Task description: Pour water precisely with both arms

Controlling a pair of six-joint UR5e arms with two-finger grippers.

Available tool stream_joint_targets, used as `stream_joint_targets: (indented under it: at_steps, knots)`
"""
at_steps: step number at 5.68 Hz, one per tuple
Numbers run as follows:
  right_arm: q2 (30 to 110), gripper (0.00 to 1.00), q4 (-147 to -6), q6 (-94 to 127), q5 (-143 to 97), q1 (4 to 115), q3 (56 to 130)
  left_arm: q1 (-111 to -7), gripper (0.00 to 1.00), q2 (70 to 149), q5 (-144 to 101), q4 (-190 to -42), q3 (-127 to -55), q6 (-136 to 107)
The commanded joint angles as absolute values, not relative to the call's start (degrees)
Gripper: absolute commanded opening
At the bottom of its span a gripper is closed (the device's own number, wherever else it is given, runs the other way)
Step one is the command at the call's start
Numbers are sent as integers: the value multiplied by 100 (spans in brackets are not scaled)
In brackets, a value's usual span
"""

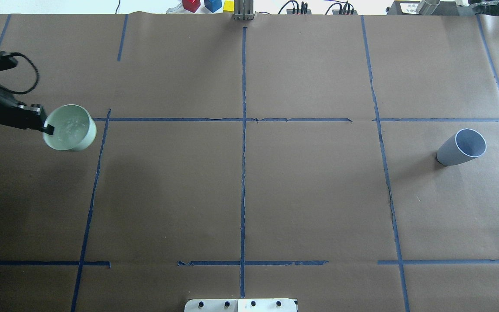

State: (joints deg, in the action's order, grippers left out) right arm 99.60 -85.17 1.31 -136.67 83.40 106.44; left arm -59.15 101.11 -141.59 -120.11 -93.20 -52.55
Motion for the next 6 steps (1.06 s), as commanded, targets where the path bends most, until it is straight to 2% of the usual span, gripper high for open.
stream_joint_targets:
  at_steps: [1,2,3,4,6]
  knots:
    - [9967,100,-8525,132,-13667,8323,10644,-4909,0,10913,-13784,-11988,-9413,-6631]
    - [9958,100,-8525,132,-13667,8323,10644,-4548,0,11403,-13546,-11562,-9361,-6801]
    - [9958,100,-8525,132,-13676,8315,10644,-4161,0,12252,-12917,-10461,-9299,-6820]
    - [9958,100,-8525,132,-13676,8306,10644,-3844,0,12487,-12581,-10259,-9238,-6864]
    - [9958,100,-8517,132,-13693,8297,10652,-3622,0,13416,-12184,-10335,-8118,-7056]
